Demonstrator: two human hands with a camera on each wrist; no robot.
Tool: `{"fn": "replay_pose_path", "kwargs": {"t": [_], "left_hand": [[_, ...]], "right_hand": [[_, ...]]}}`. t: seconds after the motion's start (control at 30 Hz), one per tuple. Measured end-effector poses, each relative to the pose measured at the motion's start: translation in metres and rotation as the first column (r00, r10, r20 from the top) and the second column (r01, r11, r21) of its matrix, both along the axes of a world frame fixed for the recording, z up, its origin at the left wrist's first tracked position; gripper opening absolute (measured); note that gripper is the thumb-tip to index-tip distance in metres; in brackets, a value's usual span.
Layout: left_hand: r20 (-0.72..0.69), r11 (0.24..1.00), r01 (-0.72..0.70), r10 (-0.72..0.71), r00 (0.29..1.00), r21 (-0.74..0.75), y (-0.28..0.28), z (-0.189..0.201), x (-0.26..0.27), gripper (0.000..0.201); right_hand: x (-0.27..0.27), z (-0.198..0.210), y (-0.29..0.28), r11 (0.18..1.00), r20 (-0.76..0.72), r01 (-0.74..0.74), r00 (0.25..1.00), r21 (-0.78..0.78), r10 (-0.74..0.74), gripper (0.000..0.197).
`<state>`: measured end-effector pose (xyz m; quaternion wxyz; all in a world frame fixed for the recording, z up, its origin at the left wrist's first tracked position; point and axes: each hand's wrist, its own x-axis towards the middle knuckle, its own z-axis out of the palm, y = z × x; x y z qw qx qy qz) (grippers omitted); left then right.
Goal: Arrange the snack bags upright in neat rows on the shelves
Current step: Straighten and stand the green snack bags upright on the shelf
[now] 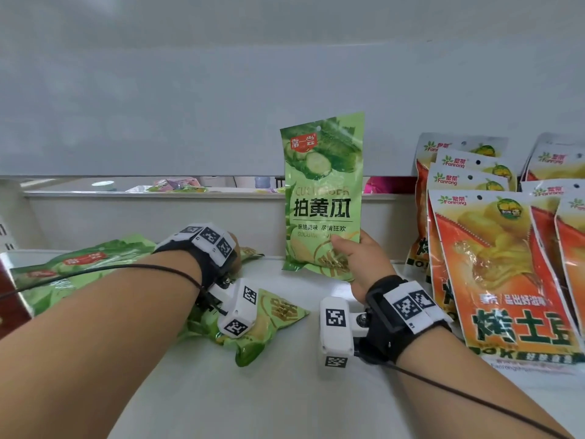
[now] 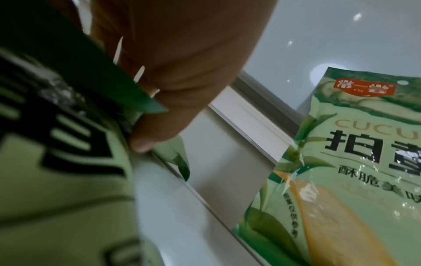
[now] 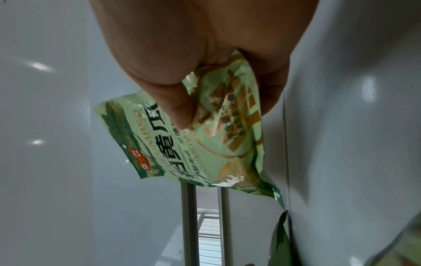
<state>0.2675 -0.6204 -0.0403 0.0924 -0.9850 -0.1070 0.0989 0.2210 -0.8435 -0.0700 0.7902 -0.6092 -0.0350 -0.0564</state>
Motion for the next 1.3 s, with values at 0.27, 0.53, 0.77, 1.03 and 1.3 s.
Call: {"fn": "replay_pose_path", "kwargs": {"t": [0.27, 0.53, 0.77, 1.03, 1.3], "left_hand": [[0.185, 0.994, 0.026, -0.006, 0.983, -0.105, -0.014, 0.024, -0.035, 0.040], [0.461, 0.831, 0.161, 0.126, 0.879, -0.533, -0.024, 0.049, -0.074, 0.050], [0.535, 0.692, 0.270, 0.197, 0.822, -0.670, -0.012, 0.052, -0.102, 0.030], [0.220, 0.192, 0.153, 0.406, 0.887, -0.969, -0.030, 0.035, -0.119, 0.018], [0.140, -0.043, 0.195, 0.544, 0.827, -0.980, -0.024, 0.017, -0.105, 0.023]], "right_hand": [[-0.008, 0.007, -0.001, 0.998, -0.005, 0.057, 0.998, 0.041, -0.056, 0.010], [-0.015, 0.012, -0.001, 0.992, 0.034, 0.125, 0.992, -0.032, -0.124, 0.012], [-0.020, 0.010, 0.003, 0.998, 0.020, 0.064, 0.998, -0.009, -0.063, 0.012], [-0.017, 0.005, 0.014, 0.999, -0.042, 0.017, 0.999, 0.038, -0.015, 0.011], [-0.016, 0.001, 0.005, 0.999, -0.033, 0.039, 0.999, 0.011, -0.038, 0.008]]}}
